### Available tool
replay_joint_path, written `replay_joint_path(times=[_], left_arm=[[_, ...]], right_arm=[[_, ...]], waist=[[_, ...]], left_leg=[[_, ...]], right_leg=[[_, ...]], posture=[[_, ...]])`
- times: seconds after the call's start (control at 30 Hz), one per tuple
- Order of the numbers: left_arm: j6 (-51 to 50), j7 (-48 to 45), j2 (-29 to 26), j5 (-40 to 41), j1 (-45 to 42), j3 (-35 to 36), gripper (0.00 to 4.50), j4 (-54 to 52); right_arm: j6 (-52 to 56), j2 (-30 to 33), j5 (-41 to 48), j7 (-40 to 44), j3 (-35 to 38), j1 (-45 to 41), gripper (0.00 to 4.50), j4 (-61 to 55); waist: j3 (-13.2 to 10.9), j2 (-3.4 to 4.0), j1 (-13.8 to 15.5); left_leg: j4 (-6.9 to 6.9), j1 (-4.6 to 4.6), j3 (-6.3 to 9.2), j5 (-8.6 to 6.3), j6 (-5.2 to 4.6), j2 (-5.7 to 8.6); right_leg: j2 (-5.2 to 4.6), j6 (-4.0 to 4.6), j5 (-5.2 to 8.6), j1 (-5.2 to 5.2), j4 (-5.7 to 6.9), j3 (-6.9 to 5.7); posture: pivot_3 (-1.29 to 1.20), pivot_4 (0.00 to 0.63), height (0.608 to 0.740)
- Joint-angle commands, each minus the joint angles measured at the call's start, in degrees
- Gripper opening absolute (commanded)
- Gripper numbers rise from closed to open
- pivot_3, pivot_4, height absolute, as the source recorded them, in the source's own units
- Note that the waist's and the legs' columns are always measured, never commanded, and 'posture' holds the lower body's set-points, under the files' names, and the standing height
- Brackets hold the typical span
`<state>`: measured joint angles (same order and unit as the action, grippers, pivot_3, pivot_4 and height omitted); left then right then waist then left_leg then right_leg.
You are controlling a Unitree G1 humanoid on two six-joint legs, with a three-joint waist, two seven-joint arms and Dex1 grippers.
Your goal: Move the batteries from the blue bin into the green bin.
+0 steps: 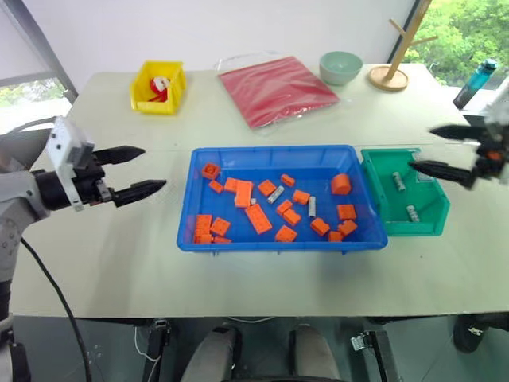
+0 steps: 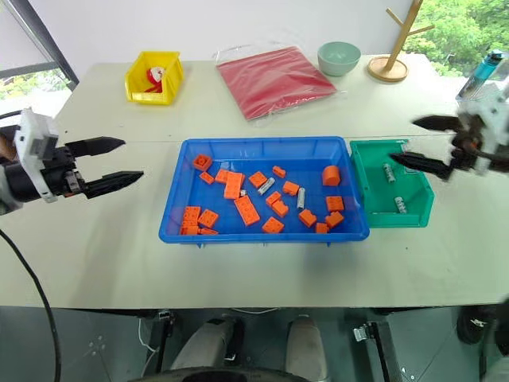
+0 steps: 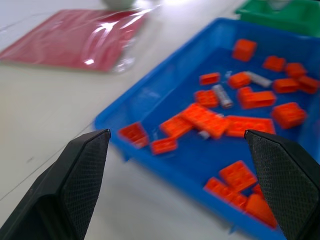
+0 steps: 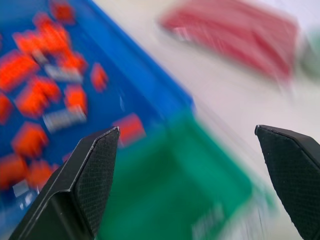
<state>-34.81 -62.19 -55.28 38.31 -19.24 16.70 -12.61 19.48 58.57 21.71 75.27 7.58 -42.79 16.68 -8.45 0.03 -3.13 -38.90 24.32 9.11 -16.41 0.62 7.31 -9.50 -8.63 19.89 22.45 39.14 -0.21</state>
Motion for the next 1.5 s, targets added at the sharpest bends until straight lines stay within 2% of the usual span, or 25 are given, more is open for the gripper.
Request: replay_joint_path(times=[0.03, 0.17, 0.27, 0.47, 0.57, 0.73, 0.9, 1.13, 1.3, 1.5], left_arm=[[-0.1, -2.96, -1.41, 0.88, -1.55, -1.88, 4.5, -2.06], [1.28, -3.92, -0.88, -0.89, -3.25, -5.69, 4.5, -3.4], [0.78, -4.19, -0.77, -0.41, -2.96, -6.5, 4.5, -5.09], [0.31, -4.12, -0.81, -0.24, -1.22, -7.31, 4.5, -9.03], [-0.42, -2.72, -0.42, 0.39, -0.84, -6.49, 4.5, -9.99], [-1.02, -0.78, -0.37, 0.73, 0.51, -5.31, 4.5, -11.4], [-1.94, 0.64, 0.04, 1.98, 0.85, -4.21, 4.5, -11.3], [-2.09, 0.37, 1.54, 2.18, -2.37, -6.47, 4.5, -8.35], [-0.92, -1.01, 2.03, 0.4, -4.97, -8.39, 4.5, -5.37], [0.11, -1.69, 2.03, -0.89, -5.81, -8.9, 4.5, -4.28]], right_arm=[[2.81, -5.55, 0.44, 1.23, -5.99, -7.03, 4.46, -4.43], [6.53, -17.57, -4.72, -5.25, -15.44, -12.56, 4.46, -6.08], [2.06, -22.21, -7.34, -3.0, -20.27, -13.09, 4.46, -6.13], [-5.91, -31.55, -14.9, -1.19, -28.29, -20.9, 4.46, 8.99], [-8.66, -35.09, -17.43, 0.36, -30.58, -22.5, 4.46, 15.64], [-5.72, -40.73, -19.69, -5.19, -29.81, -23.26, 4.46, 19.67], [-0.39, -40.74, -20.95, -8.89, -29.58, -17.75, 4.46, 10.81], [8.13, -40.19, -19.75, -12.52, -28.06, -12.07, 4.46, 2.58], [7.54, -41.48, -20.73, -17.49, -26.86, -10.55, 4.46, 5.13], [7.84, -42.55, -20.04, -18.45, -26.83, -9.55, 4.46, 6.85]], waist=[[0.0, 0.0, -0.26], [0.0, -0.01, -0.37], [-0.01, -0.02, -0.17], [-0.01, -0.02, -0.69], [-0.01, -0.02, -0.87], [-0.01, -0.02, -1.1], [-0.01, -0.02, -0.92], [-0.01, -0.02, -0.92], [-0.01, -0.02, -1.02], [-0.01, -0.02, -1.01]], left_leg=[[0.03, 0.0, 0.02, 0.0, 0.01, -0.03], [0.01, 0.07, 0.11, 0.0, 0.01, 0.0], [0.0, 0.11, 0.2, 0.0, 0.01, 0.05], [-0.06, 0.14, 0.35, 0.0, 0.02, 0.22], [-0.03, 0.13, 0.45, 0.01, 0.03, 0.19], [-0.03, 0.14, 0.46, 0.01, 0.04, 0.2], [-0.04, 0.14, 0.52, 0.02, 0.05, 0.22], [-0.06, 0.14, 0.58, 0.02, 0.05, 0.27], [-0.06, 0.13, 0.56, 0.02, 0.05, 0.27], [-0.06, 0.13, 0.55, 0.02, 0.05, 0.28]], right_leg=[[0.02, 0.0, 0.0, 0.01, 0.01, -0.02], [0.02, 0.0, 0.0, 0.07, 0.04, -0.03], [0.02, 0.0, 0.0, 0.1, 0.11, -0.03], [0.0, 0.01, 0.0, 0.11, 0.2, -0.02], [0.05, 0.01, 0.0, 0.12, 0.23, -0.03], [0.05, 0.01, 0.0, 0.2, 0.33, -0.02], [0.05, 0.01, 0.0, 0.22, 0.46, -0.02], [0.04, 0.01, -0.01, 0.19, 0.49, -0.01], [0.02, 0.01, -0.01, 0.27, 0.79, -0.01], [0.01, 0.01, -0.01, 0.32, 0.88, -0.01]], posture=[[0.0, 0.15, 0.717], [0.0, 0.15, 0.717], [0.0, 0.15, 0.717], [0.0, 0.15, 0.717], [0.0, 0.15, 0.717], [0.0, 0.15, 0.717], [0.0, 0.15, 0.717], [0.0, 0.15, 0.717], [0.0, 0.15, 0.717], [0.0, 0.15, 0.717]])
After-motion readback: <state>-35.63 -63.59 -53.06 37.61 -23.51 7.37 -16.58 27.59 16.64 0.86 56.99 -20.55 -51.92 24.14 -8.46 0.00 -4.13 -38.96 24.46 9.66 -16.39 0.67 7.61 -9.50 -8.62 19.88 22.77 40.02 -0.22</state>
